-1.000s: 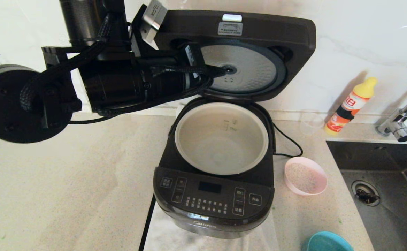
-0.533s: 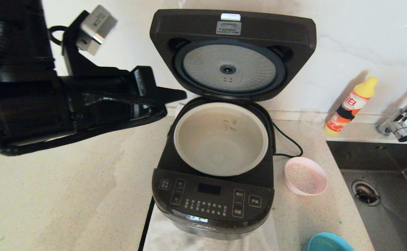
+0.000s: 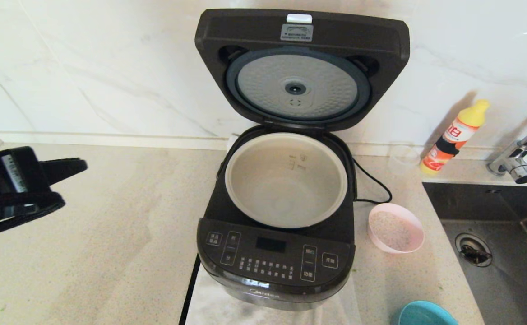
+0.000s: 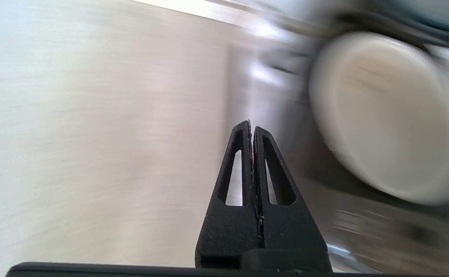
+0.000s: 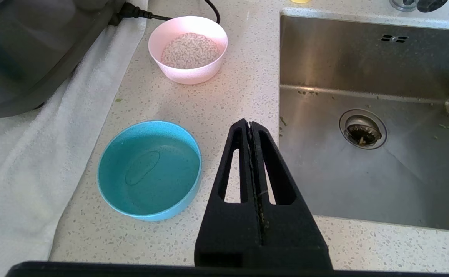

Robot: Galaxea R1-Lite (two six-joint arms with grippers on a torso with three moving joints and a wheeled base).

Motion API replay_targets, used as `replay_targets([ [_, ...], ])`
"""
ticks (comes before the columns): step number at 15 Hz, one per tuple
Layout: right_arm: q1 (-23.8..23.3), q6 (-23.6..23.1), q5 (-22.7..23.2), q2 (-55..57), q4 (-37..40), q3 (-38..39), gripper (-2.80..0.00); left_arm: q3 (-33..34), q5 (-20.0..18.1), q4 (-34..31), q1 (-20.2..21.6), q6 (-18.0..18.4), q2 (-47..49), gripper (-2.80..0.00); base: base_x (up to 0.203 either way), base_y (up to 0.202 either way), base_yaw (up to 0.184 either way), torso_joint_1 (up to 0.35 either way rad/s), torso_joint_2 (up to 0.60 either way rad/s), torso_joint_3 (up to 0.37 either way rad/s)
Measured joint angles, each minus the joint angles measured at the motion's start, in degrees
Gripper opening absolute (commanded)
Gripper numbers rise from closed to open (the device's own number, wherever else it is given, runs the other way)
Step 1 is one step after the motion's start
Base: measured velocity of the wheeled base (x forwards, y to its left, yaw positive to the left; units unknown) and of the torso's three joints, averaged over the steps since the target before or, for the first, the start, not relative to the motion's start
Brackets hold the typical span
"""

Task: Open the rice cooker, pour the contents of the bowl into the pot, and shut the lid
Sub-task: Pick up the bowl on the table

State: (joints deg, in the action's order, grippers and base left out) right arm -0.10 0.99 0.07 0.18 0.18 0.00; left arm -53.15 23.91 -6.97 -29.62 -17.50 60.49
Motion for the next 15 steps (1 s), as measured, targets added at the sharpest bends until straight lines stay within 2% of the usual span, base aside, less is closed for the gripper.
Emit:
replay_targets([
  [3, 0.0, 0.0, 0.0, 0.0, 0.0, 0.0, -2.8, 6.6, 9.1, 0.2, 2.9, 0.7, -7.4, -2.8, 0.0, 0.0, 0.0, 0.0, 0.0, 0.0],
  [6, 0.0, 0.0, 0.0, 0.0, 0.0, 0.0, -2.8, 16.8, 11.5, 3.1, 9.9, 2.5, -17.5, -2.8, 0.0, 0.0, 0.0, 0.0, 0.0, 0.0],
  [8, 0.0, 0.0, 0.0, 0.0, 0.0, 0.0, -2.8, 24.1, 11.9, 5.7, 14.8, 5.8, -25.2, -2.8, 0.0, 0.0, 0.0, 0.0, 0.0, 0.0],
  [12, 0.0, 0.0, 0.0, 0.0, 0.0, 0.0, -2.8, 38.3, 11.7, 12.8, 23.7, 15.2, -40.2, -2.8, 0.0, 0.0, 0.0, 0.0, 0.0, 0.0],
  [15, 0.0, 0.0, 0.0, 0.0, 0.0, 0.0, -2.8, 46.4, 7.0, 14.2, 27.2, 20.1, -51.1, -2.8, 0.0, 0.0, 0.0, 0.0, 0.0, 0.0],
])
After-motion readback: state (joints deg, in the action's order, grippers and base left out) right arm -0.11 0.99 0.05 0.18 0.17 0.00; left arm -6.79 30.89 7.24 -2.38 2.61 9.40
